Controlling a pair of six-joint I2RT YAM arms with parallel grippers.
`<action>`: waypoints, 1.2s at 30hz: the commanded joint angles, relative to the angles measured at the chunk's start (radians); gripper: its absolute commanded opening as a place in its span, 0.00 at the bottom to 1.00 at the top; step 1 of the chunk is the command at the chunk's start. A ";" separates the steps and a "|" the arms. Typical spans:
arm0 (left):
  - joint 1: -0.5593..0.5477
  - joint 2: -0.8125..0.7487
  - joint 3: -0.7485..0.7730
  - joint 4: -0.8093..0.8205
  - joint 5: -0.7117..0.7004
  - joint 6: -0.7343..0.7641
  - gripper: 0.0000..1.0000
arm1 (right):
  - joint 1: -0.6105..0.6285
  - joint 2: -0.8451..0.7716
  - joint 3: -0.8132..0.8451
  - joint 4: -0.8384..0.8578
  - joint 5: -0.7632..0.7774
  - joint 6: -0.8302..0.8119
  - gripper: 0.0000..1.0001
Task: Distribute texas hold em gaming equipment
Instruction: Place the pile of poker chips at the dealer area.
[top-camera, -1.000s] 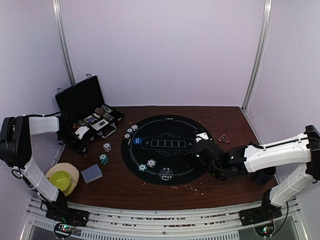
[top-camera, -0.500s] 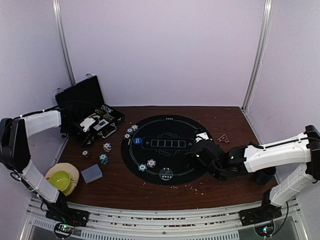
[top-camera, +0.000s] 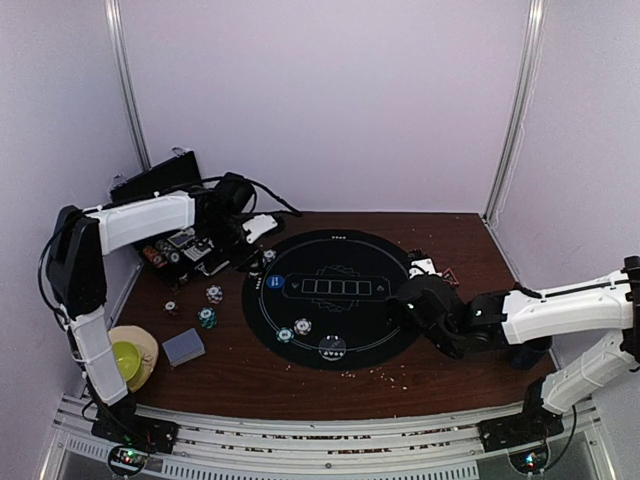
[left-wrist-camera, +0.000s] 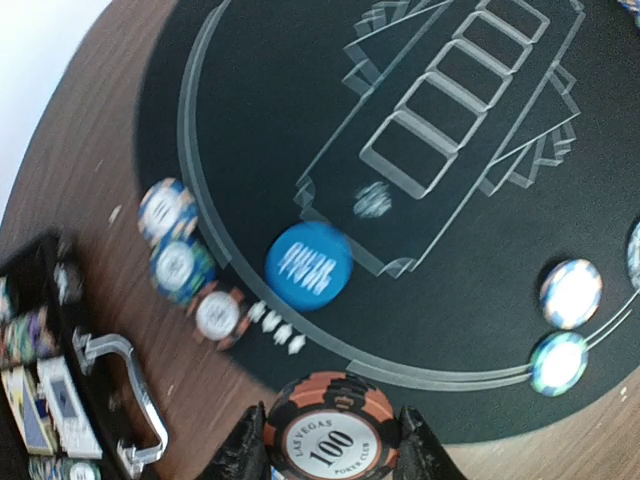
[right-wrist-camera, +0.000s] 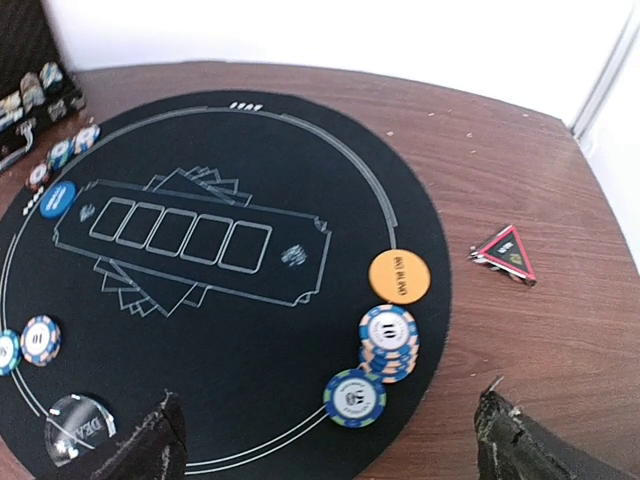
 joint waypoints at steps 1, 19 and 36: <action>-0.116 0.098 0.147 -0.057 -0.010 -0.021 0.02 | -0.030 -0.099 -0.046 0.024 0.069 0.027 1.00; -0.254 0.124 0.065 -0.032 0.075 0.087 0.00 | -0.041 -0.113 -0.052 0.036 0.025 0.014 1.00; -0.362 -0.033 -0.217 0.085 0.155 0.172 0.00 | -0.041 -0.093 -0.043 0.035 0.019 0.007 1.00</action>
